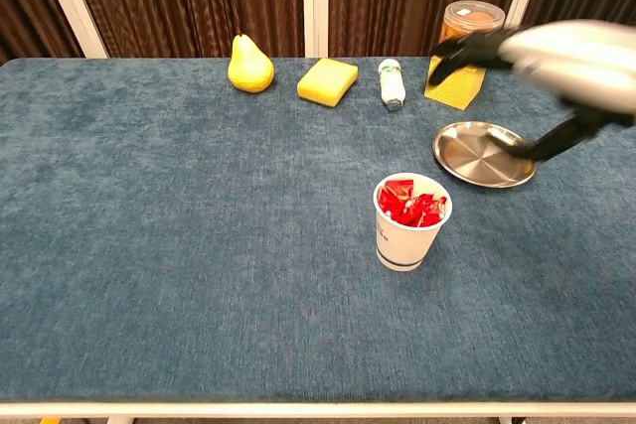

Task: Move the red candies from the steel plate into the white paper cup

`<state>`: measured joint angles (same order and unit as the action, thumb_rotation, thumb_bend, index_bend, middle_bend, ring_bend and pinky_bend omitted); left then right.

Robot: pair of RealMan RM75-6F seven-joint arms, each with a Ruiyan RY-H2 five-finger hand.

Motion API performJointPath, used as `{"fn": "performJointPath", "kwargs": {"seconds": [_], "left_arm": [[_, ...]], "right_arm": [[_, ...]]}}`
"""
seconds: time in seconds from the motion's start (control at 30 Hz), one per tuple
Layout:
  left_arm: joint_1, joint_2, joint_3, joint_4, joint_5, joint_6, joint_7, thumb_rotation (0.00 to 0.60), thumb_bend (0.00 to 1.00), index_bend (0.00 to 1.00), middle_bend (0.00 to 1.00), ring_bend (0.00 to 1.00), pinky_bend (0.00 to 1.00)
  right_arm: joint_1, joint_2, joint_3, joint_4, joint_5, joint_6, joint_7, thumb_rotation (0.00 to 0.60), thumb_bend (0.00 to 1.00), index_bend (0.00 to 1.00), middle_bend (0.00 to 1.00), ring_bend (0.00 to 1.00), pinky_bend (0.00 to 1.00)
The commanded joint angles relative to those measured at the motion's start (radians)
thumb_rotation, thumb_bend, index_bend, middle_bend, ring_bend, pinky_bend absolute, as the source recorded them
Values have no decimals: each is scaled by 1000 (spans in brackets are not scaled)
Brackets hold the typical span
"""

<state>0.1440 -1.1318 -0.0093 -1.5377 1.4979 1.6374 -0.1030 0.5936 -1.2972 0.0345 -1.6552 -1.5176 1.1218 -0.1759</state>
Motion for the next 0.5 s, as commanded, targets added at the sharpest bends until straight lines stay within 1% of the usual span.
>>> {"fn": "performJointPath", "kwargs": {"seconds": [0.03,0.17,0.3,0.4,0.5], "left_arm": [[-7,-6,-3,3,0,-8,2,600,158,73,43,81,147],[-23,-18,-6,10,-3,-31,7,600,157,73,43,81,147],[-39,-28,-14,13,-10,-49,20,600,158,73,43,81,147],[-48,-36,-20,11,-14,-56,36,600,157,73,43,81,147],[-58,-38,-21,5,-14,-67,50,600,158,73,43,81,147]], "right_arm": [[-113,86,-1,-10,38,134,72,600,402,157,29,0,0],[-220,151,-30,13,47,245,128,600,402,105,6,0,0],[-312,185,-59,21,26,347,182,600,402,33,0,0,0],[-374,198,-79,13,-12,427,212,600,402,18,0,0,0],[-418,205,-96,7,-47,478,228,600,402,18,0,0,0]]}}
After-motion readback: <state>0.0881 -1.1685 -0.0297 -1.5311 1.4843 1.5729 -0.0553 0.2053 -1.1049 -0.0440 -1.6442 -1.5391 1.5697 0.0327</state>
